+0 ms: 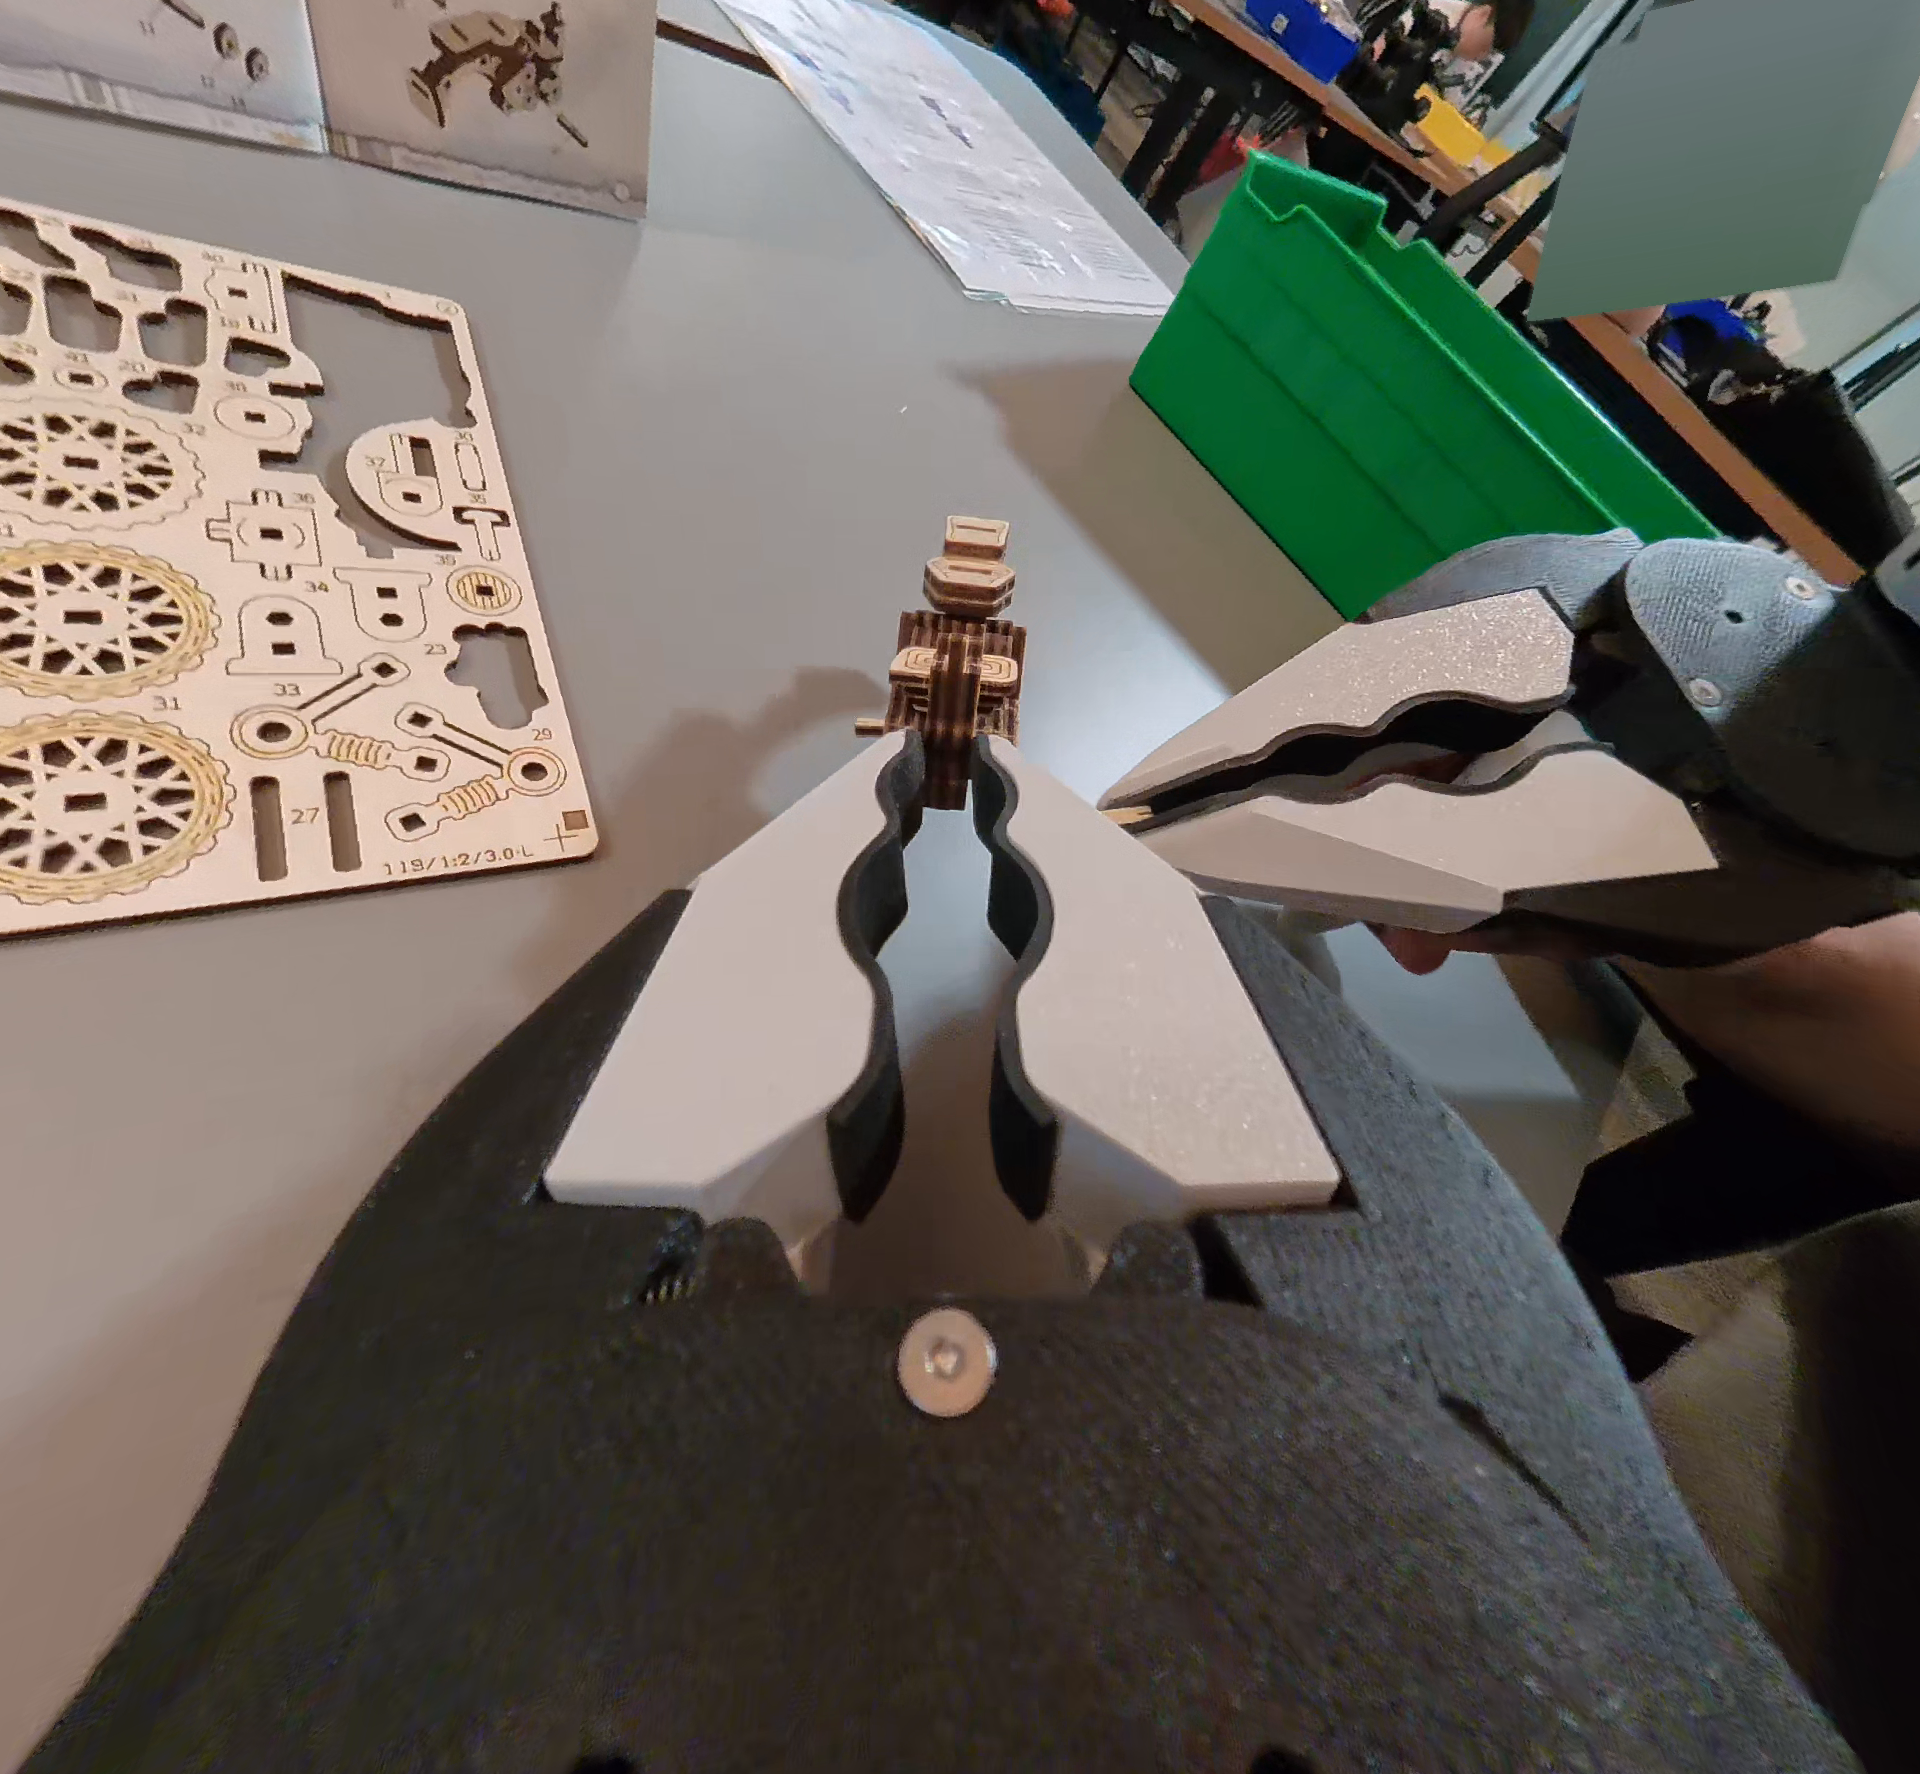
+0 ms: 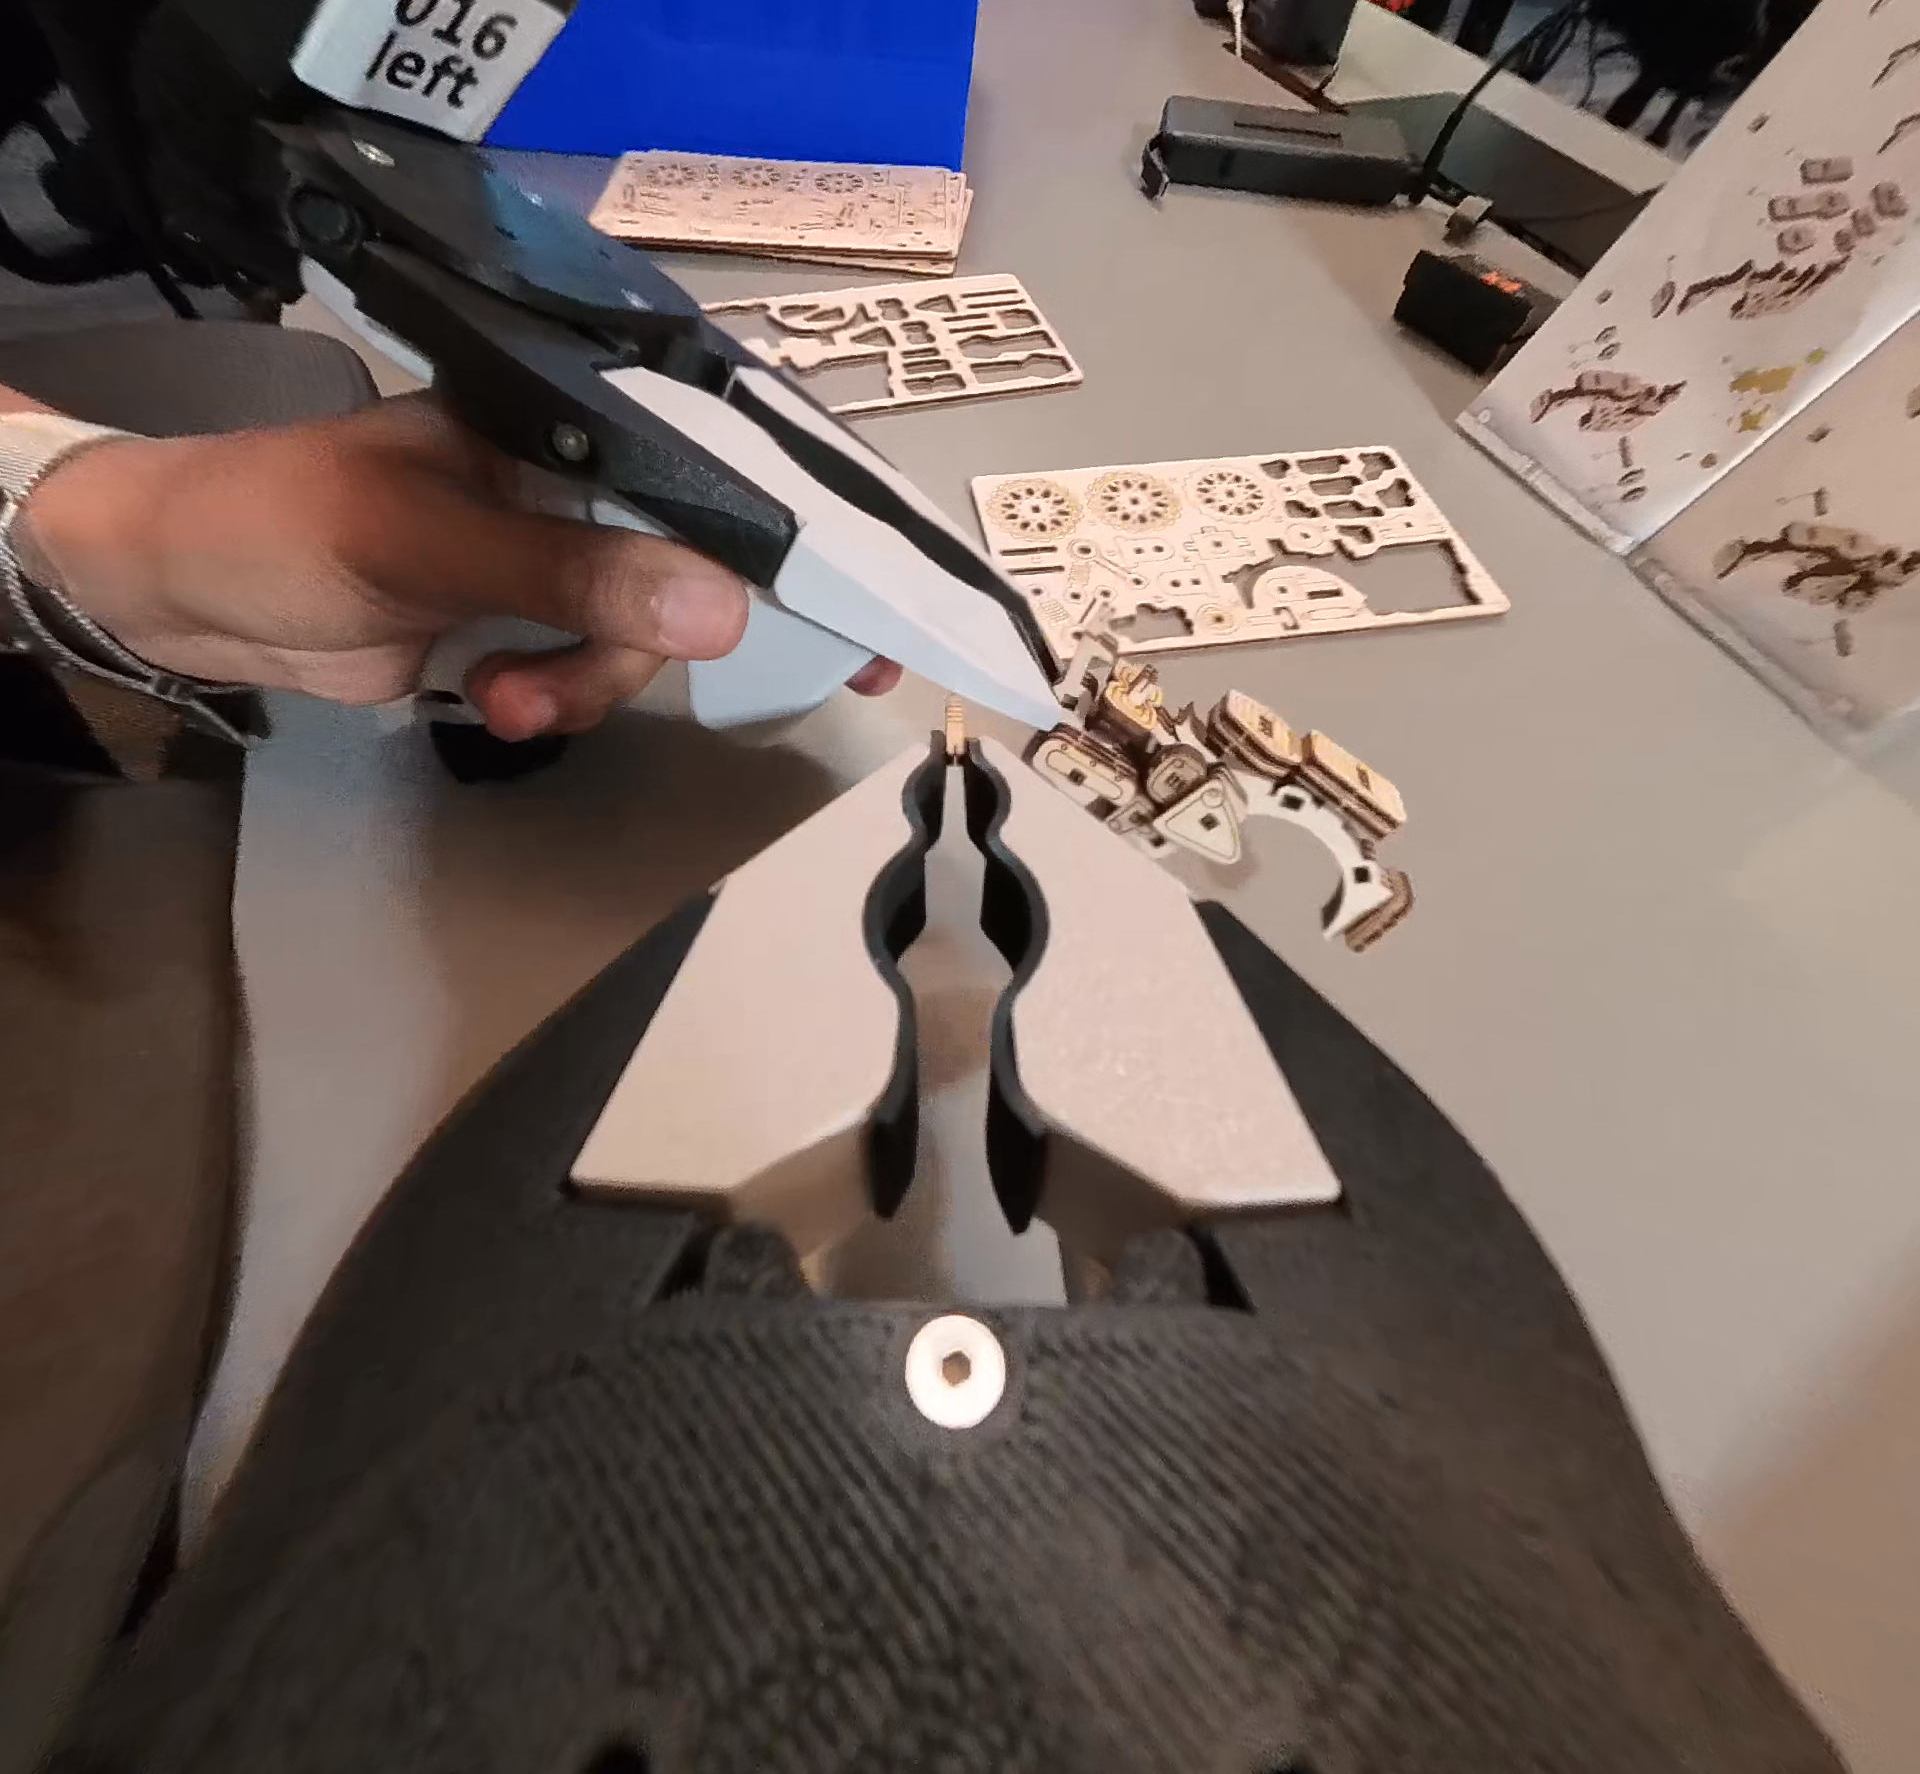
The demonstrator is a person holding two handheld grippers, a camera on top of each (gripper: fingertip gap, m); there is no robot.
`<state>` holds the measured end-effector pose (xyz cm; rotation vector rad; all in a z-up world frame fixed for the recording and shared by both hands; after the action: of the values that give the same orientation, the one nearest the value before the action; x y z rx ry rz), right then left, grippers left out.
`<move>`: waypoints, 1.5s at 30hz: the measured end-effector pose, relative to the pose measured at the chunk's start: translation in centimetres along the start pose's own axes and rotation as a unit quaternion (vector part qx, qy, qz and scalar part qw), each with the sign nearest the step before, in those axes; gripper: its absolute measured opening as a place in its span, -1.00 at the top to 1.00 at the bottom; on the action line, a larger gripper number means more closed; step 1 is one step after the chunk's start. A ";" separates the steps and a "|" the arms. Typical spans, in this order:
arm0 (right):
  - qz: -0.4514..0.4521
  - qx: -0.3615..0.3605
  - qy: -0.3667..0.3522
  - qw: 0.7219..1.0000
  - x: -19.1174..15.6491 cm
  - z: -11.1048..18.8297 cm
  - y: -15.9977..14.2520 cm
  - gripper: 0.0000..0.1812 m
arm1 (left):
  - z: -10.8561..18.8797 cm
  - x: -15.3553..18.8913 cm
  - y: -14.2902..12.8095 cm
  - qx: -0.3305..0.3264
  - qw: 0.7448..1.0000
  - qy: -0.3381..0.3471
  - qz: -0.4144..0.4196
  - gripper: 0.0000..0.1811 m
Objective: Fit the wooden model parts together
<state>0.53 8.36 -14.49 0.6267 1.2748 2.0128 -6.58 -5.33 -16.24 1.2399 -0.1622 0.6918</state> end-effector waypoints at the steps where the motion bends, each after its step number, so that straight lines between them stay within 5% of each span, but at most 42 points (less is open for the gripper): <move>1: -0.010 0.000 0.004 1.000 0.2 0.0 -0.1 0.99 | 0.0 -0.2 0.0 -0.004 1.000 -0.002 0.010 0.94; 18: -0.058 0.009 -0.002 0.998 2.7 1.0 -1.1 0.99 | -0.3 -2.5 -1.0 -0.100 0.988 -0.033 0.111 0.91; 27: -0.113 0.024 0.046 0.992 3.0 1.0 -1.3 0.99 | 1.3 -1.7 0.9 -0.044 0.998 -0.002 -0.037 0.53; 32: -0.172 0.034 0.115 0.978 3.0 0.9 -1.5 0.99 | 1.2 1.0 0.5 -0.024 0.986 -0.042 -0.159 0.74; 38: -0.149 0.051 0.136 0.978 2.9 1.3 -1.2 0.99 | 1.3 0.7 0.9 -0.018 0.982 -0.187 -0.004 0.82; 40: -0.136 0.060 0.148 0.978 2.7 1.5 -1.0 0.99 | 1.5 0.4 1.2 -0.014 0.973 -0.229 0.037 0.99; 45: -0.116 0.099 0.172 0.973 2.2 2.1 -0.3 0.99 | 1.7 0.4 1.3 -0.014 0.962 -0.266 0.063 0.97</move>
<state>0.63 11.33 -13.79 0.2026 1.6843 1.8643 -6.61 -6.51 -14.45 1.3753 -0.6981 0.4477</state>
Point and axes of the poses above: each gripper's, where its closed fingertips meet, z back along the fingers, y out of its top, x = y × z across the jaws, the point moved 10 cm from there along z, back along the fingers
